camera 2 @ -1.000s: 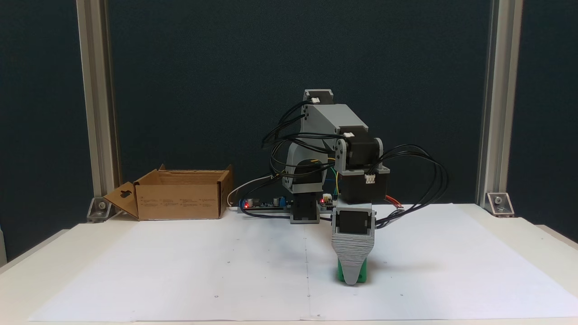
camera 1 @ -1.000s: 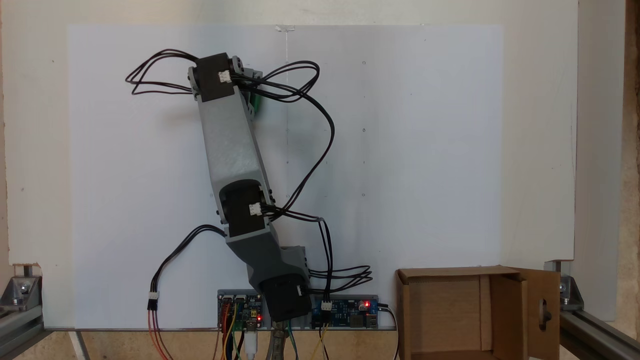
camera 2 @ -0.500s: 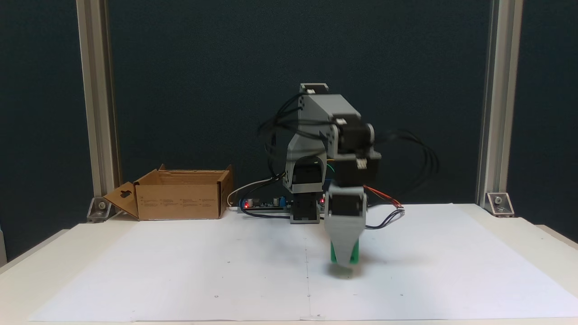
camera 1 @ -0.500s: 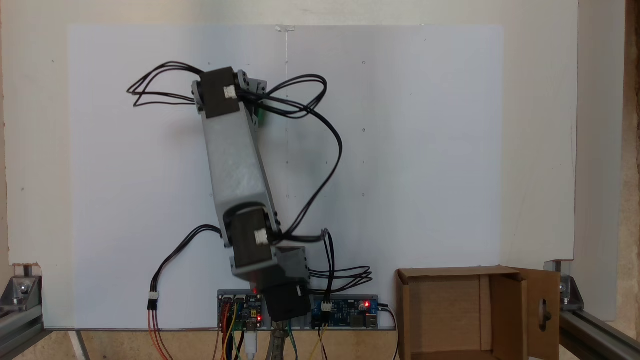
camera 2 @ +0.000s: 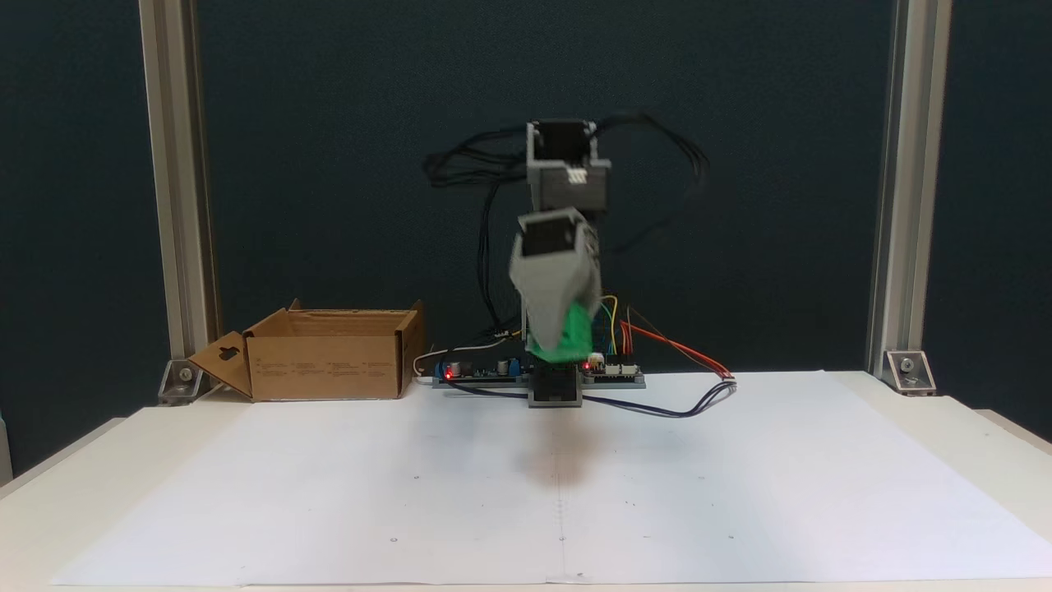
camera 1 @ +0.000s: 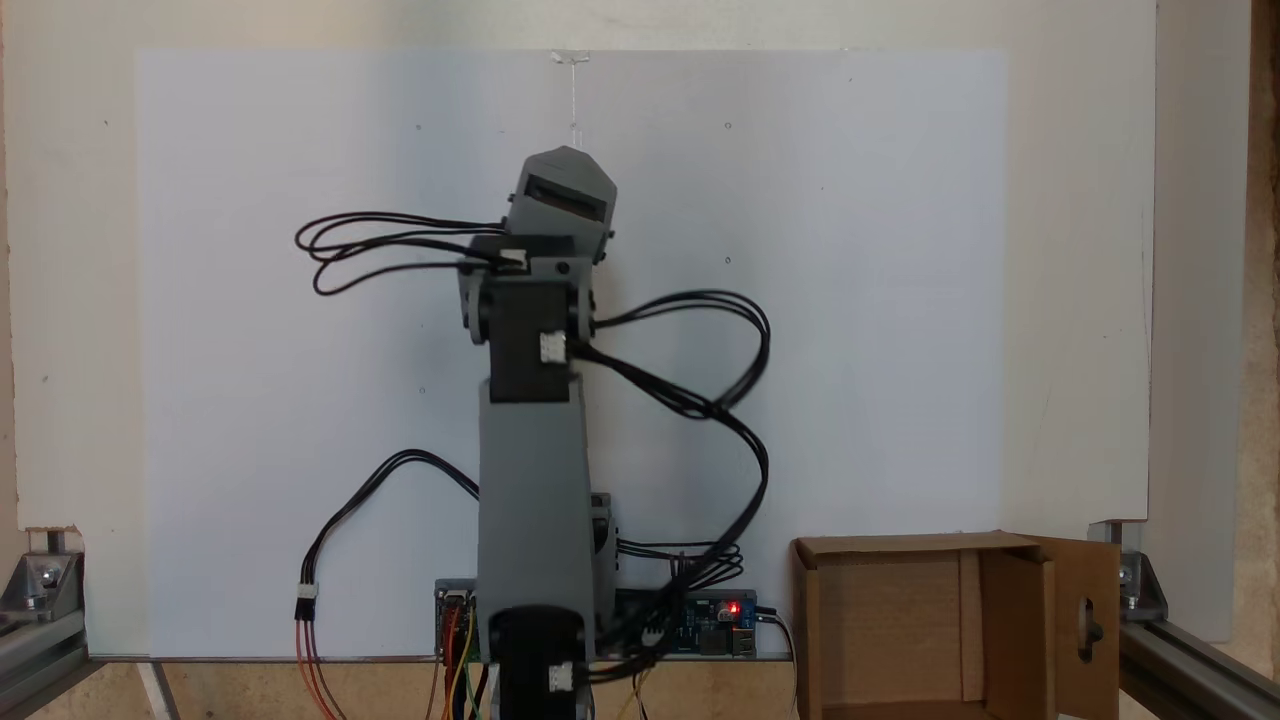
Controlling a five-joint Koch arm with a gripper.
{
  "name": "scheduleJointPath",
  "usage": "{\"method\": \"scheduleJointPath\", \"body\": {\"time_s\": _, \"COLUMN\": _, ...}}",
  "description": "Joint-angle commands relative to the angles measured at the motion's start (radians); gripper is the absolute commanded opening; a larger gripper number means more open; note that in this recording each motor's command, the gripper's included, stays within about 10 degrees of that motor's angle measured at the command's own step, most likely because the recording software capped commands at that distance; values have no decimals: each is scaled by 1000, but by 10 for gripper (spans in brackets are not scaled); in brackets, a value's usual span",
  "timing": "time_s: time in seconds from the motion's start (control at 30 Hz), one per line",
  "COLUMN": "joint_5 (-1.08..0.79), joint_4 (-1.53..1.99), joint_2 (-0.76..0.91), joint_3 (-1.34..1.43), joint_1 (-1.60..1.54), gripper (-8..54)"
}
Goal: Grasp a green dice and put it in the bin.
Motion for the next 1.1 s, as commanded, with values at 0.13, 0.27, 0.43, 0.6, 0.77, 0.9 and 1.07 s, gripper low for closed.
{"method": "scheduleJointPath", "body": {"time_s": 0.13, "joint_5": -138, "joint_4": 5, "joint_2": 175, "joint_3": -18, "joint_1": 233, "gripper": 115}}
{"method": "scheduleJointPath", "body": {"time_s": 0.27, "joint_5": -267, "joint_4": 37, "joint_2": 222, "joint_3": -18, "joint_1": 434, "gripper": 115}}
{"method": "scheduleJointPath", "body": {"time_s": 0.43, "joint_5": -388, "joint_4": 55, "joint_2": 265, "joint_3": -29, "joint_1": 739, "gripper": 115}}
{"method": "scheduleJointPath", "body": {"time_s": 0.6, "joint_5": -508, "joint_4": 55, "joint_2": 265, "joint_3": -35, "joint_1": 1080, "gripper": 115}}
{"method": "scheduleJointPath", "body": {"time_s": 0.77, "joint_5": -614, "joint_4": 52, "joint_2": 256, "joint_3": -35, "joint_1": 1373, "gripper": 115}}
{"method": "scheduleJointPath", "body": {"time_s": 0.9, "joint_5": -672, "joint_4": 3, "joint_2": 175, "joint_3": -35, "joint_1": 1568, "gripper": 115}}
{"method": "scheduleJointPath", "body": {"time_s": 1.07, "joint_5": -718, "joint_4": -152, "joint_2": -6, "joint_3": -43, "joint_1": 1726, "gripper": 115}}
